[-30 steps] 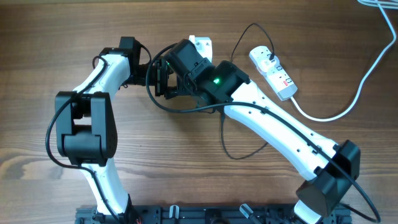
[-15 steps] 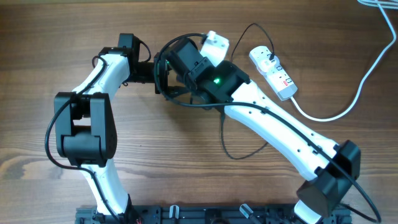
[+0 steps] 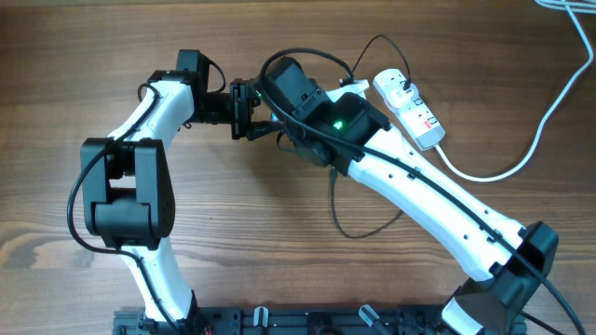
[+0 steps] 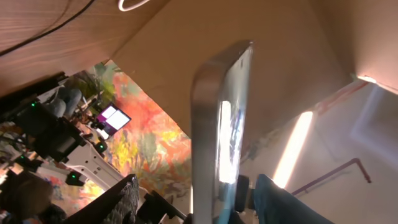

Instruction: Plug charger to phone and switch on socket

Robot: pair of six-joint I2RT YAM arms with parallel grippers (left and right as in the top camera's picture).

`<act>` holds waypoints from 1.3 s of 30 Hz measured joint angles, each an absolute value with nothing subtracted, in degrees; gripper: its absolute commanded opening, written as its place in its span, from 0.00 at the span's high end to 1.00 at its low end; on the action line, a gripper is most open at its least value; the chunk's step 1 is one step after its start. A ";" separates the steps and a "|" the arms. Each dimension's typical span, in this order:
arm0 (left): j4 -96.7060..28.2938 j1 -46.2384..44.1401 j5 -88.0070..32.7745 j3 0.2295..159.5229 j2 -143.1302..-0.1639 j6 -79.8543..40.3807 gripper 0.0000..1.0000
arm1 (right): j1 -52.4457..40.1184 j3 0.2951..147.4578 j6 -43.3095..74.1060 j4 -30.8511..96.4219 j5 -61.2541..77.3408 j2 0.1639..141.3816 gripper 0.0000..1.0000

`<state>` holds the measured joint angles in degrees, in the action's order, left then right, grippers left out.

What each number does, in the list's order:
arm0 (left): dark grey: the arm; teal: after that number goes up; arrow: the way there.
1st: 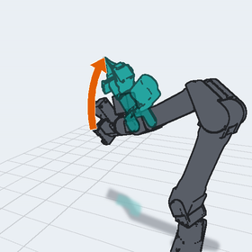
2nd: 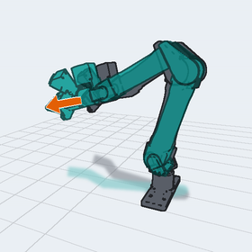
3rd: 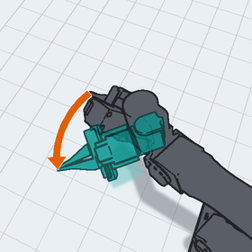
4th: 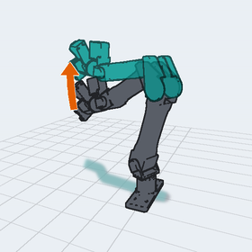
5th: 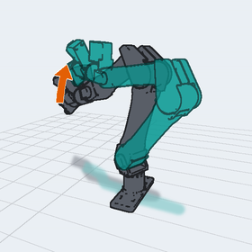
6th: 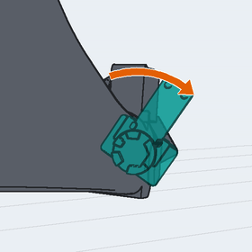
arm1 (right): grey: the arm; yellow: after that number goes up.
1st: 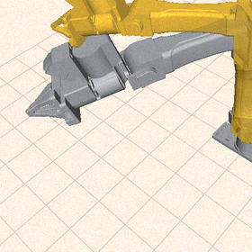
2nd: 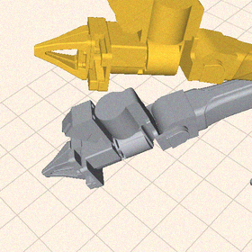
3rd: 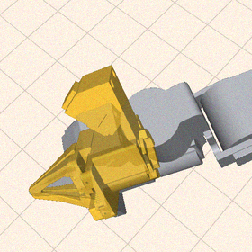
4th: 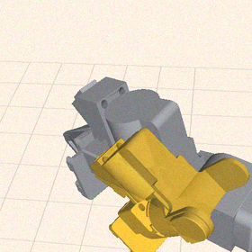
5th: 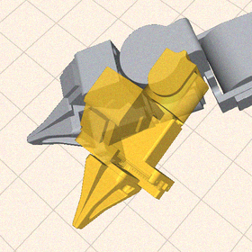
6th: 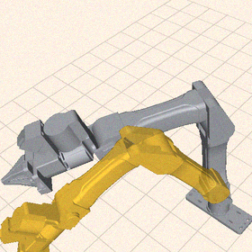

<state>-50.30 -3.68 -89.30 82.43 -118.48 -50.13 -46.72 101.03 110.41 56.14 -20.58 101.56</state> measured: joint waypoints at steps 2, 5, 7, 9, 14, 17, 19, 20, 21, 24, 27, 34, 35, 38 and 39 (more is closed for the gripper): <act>-50.30 -3.68 -89.30 82.43 -118.48 -50.72 0.47 | -46.72 101.03 113.16 56.05 -20.53 101.56 0.95; -50.30 -3.68 -89.32 82.43 -118.48 -51.62 0.51 | -46.72 101.03 115.77 55.55 -19.57 101.56 0.95; -50.30 -3.68 -89.30 82.43 -118.48 -52.66 0.51 | -46.72 101.03 117.03 54.59 -18.13 101.56 0.96; -50.30 -3.68 -89.30 82.43 -118.48 -52.86 0.51 | -46.72 101.03 117.40 54.13 -17.69 101.56 0.96; -50.30 -3.68 -89.32 82.43 -118.48 -52.93 0.51 | -46.72 101.03 117.56 54.08 -16.62 102.10 0.96; -51.40 -3.68 -89.32 82.43 -118.48 -53.06 0.51 | -46.72 101.03 117.67 54.11 -16.51 102.17 0.95; -51.83 -3.68 -89.30 82.43 -118.48 -53.10 0.51 | -46.72 101.03 117.64 54.13 -16.51 102.41 0.95; -51.86 -3.68 -89.30 82.43 -118.45 -53.08 0.51 | -46.72 101.03 117.67 54.13 -16.51 102.69 0.96; -51.86 -3.68 -89.30 82.43 -118.39 -53.08 0.51 | -46.72 101.03 117.67 54.13 -16.51 103.02 0.95; -51.81 -3.68 -89.30 82.43 -117.69 -53.08 0.53 | -46.72 101.01 117.67 54.15 -16.49 104.49 0.95; -51.77 -3.68 -89.34 82.43 -116.73 -53.08 0.67 | -46.72 101.01 117.67 54.15 -16.49 104.81 0.95; -51.81 -3.68 -89.01 82.41 -116.49 -53.30 0.85 | -46.35 101.01 118.45 53.28 -16.10 104.81 0.95; -51.81 -3.68 -88.97 82.41 -116.49 -53.28 0.88 | -46.35 101.01 118.48 53.19 -16.10 104.81 0.94; -51.81 -3.66 -89.34 82.41 -116.49 -53.49 0.96 | -46.30 101.01 119.13 53.36 -15.44 104.81 0.45; -51.59 -3.64 -89.01 82.41 -116.49 -53.45 0.96 | -46.39 101.01 118.28 53.49 -14.98 104.81 0.29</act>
